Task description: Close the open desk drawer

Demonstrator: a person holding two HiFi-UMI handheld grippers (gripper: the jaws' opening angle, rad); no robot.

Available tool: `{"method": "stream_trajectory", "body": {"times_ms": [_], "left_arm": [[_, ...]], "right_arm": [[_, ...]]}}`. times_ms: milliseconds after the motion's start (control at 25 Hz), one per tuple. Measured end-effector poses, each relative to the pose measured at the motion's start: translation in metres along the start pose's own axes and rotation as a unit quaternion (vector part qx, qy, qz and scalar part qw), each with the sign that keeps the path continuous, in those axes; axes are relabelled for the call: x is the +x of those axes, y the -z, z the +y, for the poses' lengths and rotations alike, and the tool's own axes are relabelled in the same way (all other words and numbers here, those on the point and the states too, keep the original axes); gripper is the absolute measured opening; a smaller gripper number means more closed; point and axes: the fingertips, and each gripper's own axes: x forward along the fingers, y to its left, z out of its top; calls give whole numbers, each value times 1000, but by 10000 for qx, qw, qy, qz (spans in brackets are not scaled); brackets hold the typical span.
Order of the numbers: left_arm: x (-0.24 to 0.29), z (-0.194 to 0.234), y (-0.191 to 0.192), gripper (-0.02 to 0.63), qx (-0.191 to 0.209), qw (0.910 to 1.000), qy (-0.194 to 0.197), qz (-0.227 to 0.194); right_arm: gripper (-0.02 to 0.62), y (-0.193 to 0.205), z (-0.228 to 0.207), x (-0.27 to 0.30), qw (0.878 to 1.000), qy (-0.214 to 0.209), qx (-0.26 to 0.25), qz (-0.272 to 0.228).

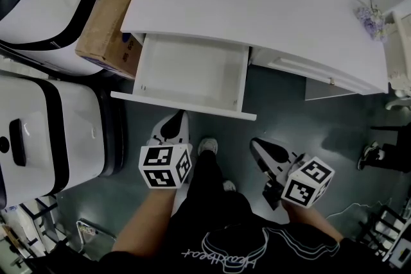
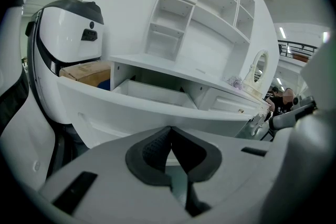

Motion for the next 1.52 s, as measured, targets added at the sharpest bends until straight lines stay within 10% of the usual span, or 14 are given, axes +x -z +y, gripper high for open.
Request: {"method": "stream_trajectory", "body": {"times_ms": [1520], "left_arm": [[75,8,-60,5,286,9986,376,253]], "right_arm": [[6,-58,-40,17,9960,534,420,-587]]}}
